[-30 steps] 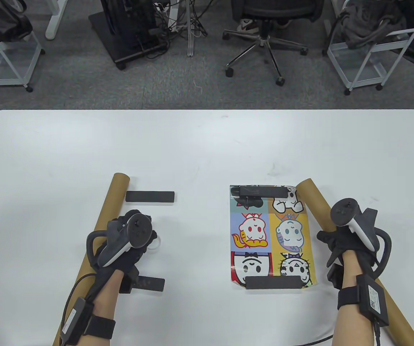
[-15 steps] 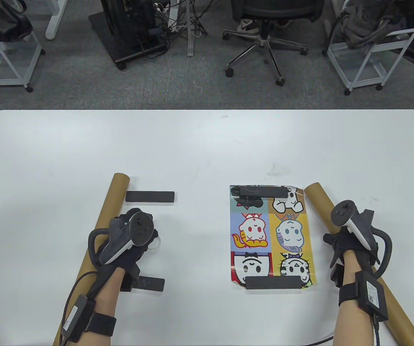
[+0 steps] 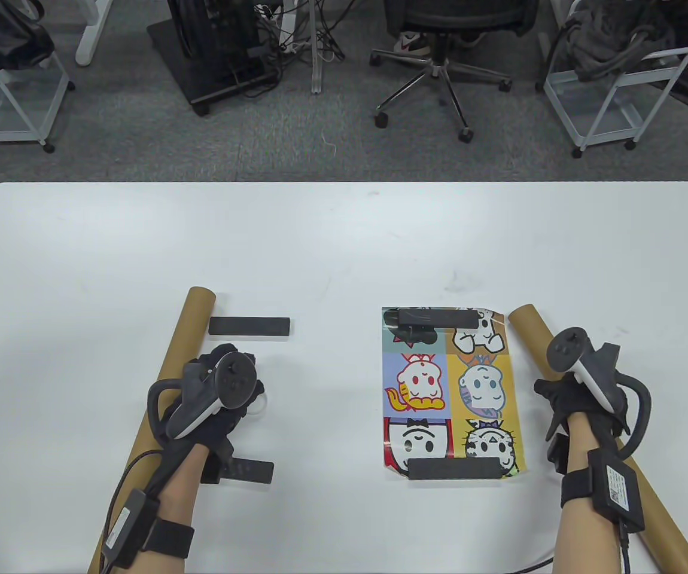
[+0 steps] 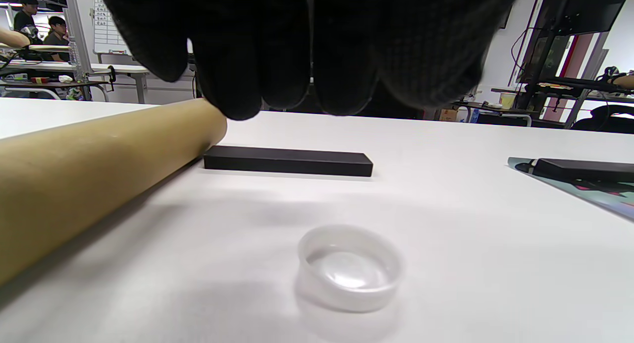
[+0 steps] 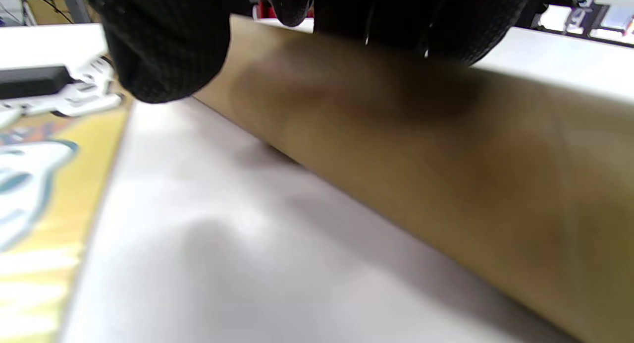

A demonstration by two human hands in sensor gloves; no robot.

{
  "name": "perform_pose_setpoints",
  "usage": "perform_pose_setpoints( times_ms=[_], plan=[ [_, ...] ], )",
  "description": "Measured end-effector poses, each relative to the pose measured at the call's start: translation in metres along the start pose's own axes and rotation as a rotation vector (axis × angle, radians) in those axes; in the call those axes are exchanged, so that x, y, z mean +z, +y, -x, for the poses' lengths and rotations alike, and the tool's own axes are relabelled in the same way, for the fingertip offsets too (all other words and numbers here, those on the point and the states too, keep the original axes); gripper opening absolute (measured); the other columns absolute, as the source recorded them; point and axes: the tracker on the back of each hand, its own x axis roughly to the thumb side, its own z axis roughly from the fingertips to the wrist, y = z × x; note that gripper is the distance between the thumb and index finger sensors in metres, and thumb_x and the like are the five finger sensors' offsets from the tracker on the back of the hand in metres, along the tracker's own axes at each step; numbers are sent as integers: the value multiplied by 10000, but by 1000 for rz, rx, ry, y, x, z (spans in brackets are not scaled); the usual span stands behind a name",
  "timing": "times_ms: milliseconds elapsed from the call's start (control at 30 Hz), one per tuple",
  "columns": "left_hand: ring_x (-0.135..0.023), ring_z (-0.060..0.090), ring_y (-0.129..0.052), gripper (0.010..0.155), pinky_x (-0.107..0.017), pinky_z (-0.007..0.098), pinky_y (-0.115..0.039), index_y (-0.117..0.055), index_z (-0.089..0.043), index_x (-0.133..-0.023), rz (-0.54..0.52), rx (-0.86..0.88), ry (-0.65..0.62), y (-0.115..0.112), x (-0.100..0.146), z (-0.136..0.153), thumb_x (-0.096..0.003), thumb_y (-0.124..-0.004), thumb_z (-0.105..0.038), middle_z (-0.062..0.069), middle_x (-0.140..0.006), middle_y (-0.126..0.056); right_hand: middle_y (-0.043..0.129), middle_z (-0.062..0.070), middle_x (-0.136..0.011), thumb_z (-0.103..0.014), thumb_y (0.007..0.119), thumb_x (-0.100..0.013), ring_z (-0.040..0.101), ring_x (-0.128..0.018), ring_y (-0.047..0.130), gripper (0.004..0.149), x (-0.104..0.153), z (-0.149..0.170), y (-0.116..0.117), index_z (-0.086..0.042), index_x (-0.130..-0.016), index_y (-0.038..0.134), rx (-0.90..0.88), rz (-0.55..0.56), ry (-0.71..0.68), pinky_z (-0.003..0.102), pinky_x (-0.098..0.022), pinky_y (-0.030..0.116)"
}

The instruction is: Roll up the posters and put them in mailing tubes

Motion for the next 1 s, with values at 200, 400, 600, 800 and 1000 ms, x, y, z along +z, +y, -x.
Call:
perform_pose_setpoints(
  times_ms=[200,400,600,800,1000],
  plan=[
    [-1036,371,-808,571,-825,579,-622,-776,-262,-1037,-18,1,-10,1,2,-1,-512,-794,-486,79,-1178,-718,490,269,-1152,-431,784,-446,569,-994,582,867,7,-46,-18,-90,-1119,356,104,56,-91,710,-693,557],
    [-1037,372,-807,570,-826,578,-622,-774,-265,-1038,-20,-2,-10,2,2,-3,-512,-794,-485,75,-1177,-720,614,193,-1113,-411,799,-438,502,-989,663,781,9,-100,-25,-140,-1091,468,131,99,-227,681,-688,602],
    [-1042,371,-803,573,-828,577,-619,-772,-268,-1040,-12,-9,-22,1,2,-4,-511,-795,-486,74,-1178,-719,640,146,-1106,-385,804,-438,457,-998,681,739,-4,-146,-11,-170,-1073,493,198,67,-323,672,-692,610],
    [-1050,365,-798,564,-823,584,-629,-777,-281,-1029,-45,9,-50,1,3,-2,-504,-802,-483,56,-1172,-729,625,92,-1117,-360,811,-433,420,-1020,664,711,-13,-182,3,-214,-1056,500,282,102,-395,661,-700,611],
    [-1055,357,-794,556,-824,583,-631,-783,-287,-1020,-56,0,-47,-1,2,0,-499,-806,-479,40,-1167,-733,597,74,-1131,-347,814,-433,401,-1040,636,713,-26,-201,7,-220,-1055,490,321,104,-404,652,-717,592]
  ],
)
